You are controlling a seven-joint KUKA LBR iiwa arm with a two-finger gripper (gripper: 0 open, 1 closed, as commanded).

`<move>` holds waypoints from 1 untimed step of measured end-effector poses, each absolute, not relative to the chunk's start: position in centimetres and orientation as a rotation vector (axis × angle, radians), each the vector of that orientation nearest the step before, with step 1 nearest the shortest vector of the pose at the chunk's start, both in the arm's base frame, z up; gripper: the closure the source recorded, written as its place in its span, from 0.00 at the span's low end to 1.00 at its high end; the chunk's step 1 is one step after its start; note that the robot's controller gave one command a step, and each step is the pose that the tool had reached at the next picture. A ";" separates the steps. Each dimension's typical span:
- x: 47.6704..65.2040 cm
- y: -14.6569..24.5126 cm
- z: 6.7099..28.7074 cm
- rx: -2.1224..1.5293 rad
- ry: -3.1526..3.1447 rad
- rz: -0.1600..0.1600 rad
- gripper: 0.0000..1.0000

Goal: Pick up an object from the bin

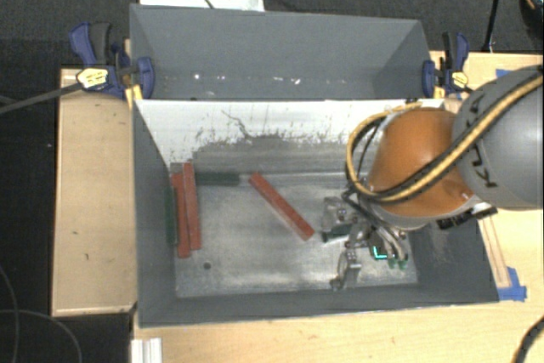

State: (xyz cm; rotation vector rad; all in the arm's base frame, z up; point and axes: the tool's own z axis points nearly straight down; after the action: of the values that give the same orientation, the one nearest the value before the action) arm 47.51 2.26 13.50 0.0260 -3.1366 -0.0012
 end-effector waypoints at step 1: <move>52.8 3.3 7.1 -0.069 -3.143 -0.002 0.00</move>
Offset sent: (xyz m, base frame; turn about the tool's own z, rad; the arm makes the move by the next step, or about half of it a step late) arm 0.0515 0.0100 -0.0608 0.0620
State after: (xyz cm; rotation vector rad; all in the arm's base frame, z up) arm 52.77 3.33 7.12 -0.0689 -3.1431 -0.0020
